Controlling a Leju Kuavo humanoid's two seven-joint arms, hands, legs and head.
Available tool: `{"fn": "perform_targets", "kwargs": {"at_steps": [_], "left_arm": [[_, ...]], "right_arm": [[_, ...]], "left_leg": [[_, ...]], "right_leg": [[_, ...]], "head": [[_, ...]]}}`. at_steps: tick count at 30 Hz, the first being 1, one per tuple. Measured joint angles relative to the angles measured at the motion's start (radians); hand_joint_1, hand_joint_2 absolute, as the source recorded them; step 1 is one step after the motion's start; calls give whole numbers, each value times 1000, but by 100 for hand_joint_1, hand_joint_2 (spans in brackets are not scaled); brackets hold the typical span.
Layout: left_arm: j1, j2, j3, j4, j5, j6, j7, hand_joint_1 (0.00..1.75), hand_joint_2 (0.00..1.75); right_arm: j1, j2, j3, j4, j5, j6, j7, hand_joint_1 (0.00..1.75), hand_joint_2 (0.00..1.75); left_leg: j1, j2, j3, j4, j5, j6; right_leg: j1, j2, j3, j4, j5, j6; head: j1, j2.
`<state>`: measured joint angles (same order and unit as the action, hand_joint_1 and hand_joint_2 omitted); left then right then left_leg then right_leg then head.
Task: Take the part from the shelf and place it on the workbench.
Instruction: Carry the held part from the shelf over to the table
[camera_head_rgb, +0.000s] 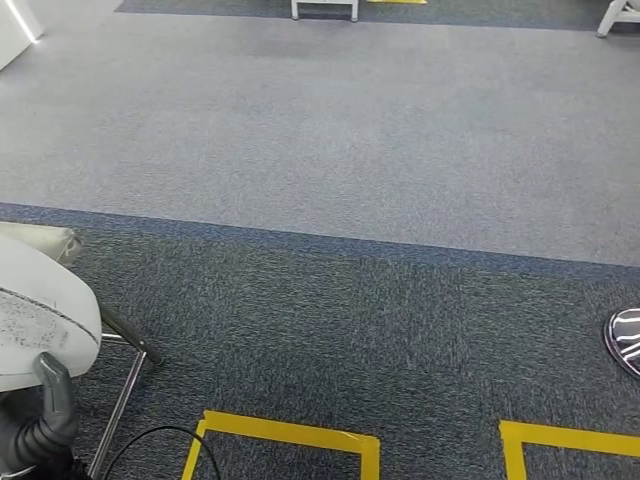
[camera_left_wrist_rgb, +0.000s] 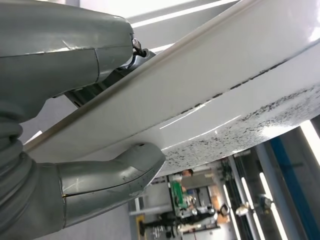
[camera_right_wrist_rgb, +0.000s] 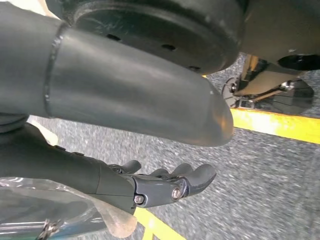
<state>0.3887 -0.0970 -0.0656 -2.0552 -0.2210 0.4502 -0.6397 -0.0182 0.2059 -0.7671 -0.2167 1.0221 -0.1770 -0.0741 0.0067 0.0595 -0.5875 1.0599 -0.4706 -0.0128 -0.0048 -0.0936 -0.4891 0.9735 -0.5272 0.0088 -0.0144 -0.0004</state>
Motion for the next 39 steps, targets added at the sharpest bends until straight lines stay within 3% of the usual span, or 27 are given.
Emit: {"fn": "perform_targets", "kwargs": {"at_steps": [2,4,5,7,9,10,11,12,13,15,17,18,19,20,21,22,24,26,27,28,29,31,32,33,35,37,39], "left_arm": [[-1,0,0,0,0,0,0,175,175],[0,-1,1,0,-1,1,1,175,175],[1,-2,2,0,-1,1,1,175,175],[1,-4,2,0,-1,1,0,175,175],[0,-5,2,0,-1,0,1,175,175],[0,-6,2,0,0,-1,2,175,175],[0,-5,2,1,1,-2,5,175,175],[0,-5,2,1,3,-3,9,175,175],[-1,-5,2,1,6,-4,13,175,175],[-5,-3,3,1,8,-8,19,175,175],[-10,-2,3,1,8,-11,21,175,175],[-12,-1,3,1,8,-13,24,175,175],[-13,0,3,1,8,-13,26,175,175],[-12,1,3,1,7,-14,28,175,175],[-13,2,3,1,6,-14,31,175,175],[-16,3,3,1,5,-13,33,175,175],[-23,6,3,2,6,-11,36,175,175],[-25,9,3,4,16,-16,45,175,175],[-26,10,4,5,27,-21,50,175,175],[-26,12,4,7,39,-27,55,175,175],[-27,14,4,7,49,-31,58,175,175],[-32,16,4,8,60,-37,60,175,175],[-34,17,4,9,62,-37,61,175,175],[-35,17,4,9,64,-37,62,175,175],[-36,18,4,9,65,-37,64,175,175],[-37,19,5,9,66,-37,65,175,175],[-42,18,6,10,69,-39,65,175,175]], "right_arm": [[0,0,0,0,-1,0,0,0,0],[-3,0,0,0,-1,0,1,0,0],[-5,0,0,0,-1,0,1,0,0],[-9,0,0,0,-1,0,0,0,0],[-8,0,0,2,-2,0,0,0,0],[-7,0,0,2,-3,-1,0,0,0],[-4,0,-1,3,-5,-1,0,0,0],[-2,0,-2,3,-6,-2,-2,0,0],[0,0,-3,3,-8,-3,-5,0,0],[0,0,-5,3,-11,-4,-15,0,0],[-2,1,-5,3,-11,-4,-27,0,0],[-4,1,-5,3,-9,-4,-31,0,0],[-5,1,-5,3,-6,-5,-33,0,0],[-7,3,-5,3,-4,-7,-33,0,0],[-8,6,-5,3,-2,-11,-33,0,0],[-9,9,-5,3,1,-15,-32,0,0],[-8,14,-5,3,7,-17,-27,0,0],[-6,15,-5,4,13,-9,-19,0,0],[-6,15,-5,4,16,-4,-16,0,0],[-7,15,-5,4,17,-1,-13,0,0],[-7,15,-5,4,18,1,-12,0,0],[-9,15,-5,4,19,2,-11,0,0],[-10,15,-5,4,19,2,-10,0,0],[-10,15,-5,4,19,2,-10,0,0],[-13,15,-5,4,19,2,-10,0,0],[-15,15,-4,4,17,1,-11,0,0],[-15,15,-4,4,14,-2,-11,0,0]], "left_leg": [[-8,20,19,-41,-1,15],[-9,-5,16,-44,1,30],[-8,-17,17,-47,2,36],[-4,-40,19,-53,7,48],[-3,-60,17,-53,7,53],[-4,-73,17,-53,7,54],[-4,-88,18,-53,7,54],[-5,-103,19,-52,7,54],[-5,-119,20,-51,6,54],[-6,-147,20,-48,4,50],[-4,-170,15,-45,4,40],[-2,-182,12,-45,5,33],[0,-193,8,-47,8,26],[1,-191,5,-43,7,21],[0,-172,-1,-28,-2,16],[-2,-144,-14,1,-22,12],[-3,-88,-64,116,-86,5],[-1,-73,-111,222,-127,0],[0,-71,-113,231,-121,-1],[0,-67,-94,199,-97,0],[-1,-54,-59,132,-61,3],[-11,-2,10,2,-17,16],[-16,16,27,-35,-10,24],[-20,22,31,-46,-14,30],[-20,-5,29,-51,-11,39],[-13,-29,32,-59,-5,49],[-8,-52,32,-62,0,56]], "right_leg": [[5,-21,6,1,-8,11],[4,-40,18,-1,-14,22],[2,-35,19,3,-21,27],[-2,15,-9,62,-62,35],[-4,71,-79,199,-122,37],[-4,83,-118,266,-141,36],[-4,89,-145,304,-140,34],[-4,93,-155,302,-118,32],[-4,99,-147,261,-79,28],[-6,138,-98,122,0,20],[-7,174,-59,38,26,16],[-6,180,-52,27,23,14],[-5,170,-47,24,24,12],[-6,158,-46,20,26,7],[-6,144,-43,17,28,2],[-7,130,-41,14,29,-4],[-4,99,-37,12,27,-12],[-1,66,-36,12,23,-15],[1,51,-35,12,21,-15],[2,37,-33,12,19,-15],[3,24,-29,12,17,-13],[7,3,-23,13,11,-7],[10,-7,-20,14,8,-3],[11,-17,-18,14,6,0],[11,-36,-12,12,1,10],[8,-1,-23,42,-24,20],[4,65,-78,155,-84,28]], "head": [[0,0],[1,0],[1,0],[3,0],[6,0],[6,0],[6,0],[6,0],[6,0],[6,0],[5,0],[5,0],[5,0],[5,0],[3,0],[1,0],[-1,0],[-1,0],[-2,0],[-2,0],[-2,0],[-1,0],[-1,0],[0,0],[-1,0],[3,0],[9,0]]}}
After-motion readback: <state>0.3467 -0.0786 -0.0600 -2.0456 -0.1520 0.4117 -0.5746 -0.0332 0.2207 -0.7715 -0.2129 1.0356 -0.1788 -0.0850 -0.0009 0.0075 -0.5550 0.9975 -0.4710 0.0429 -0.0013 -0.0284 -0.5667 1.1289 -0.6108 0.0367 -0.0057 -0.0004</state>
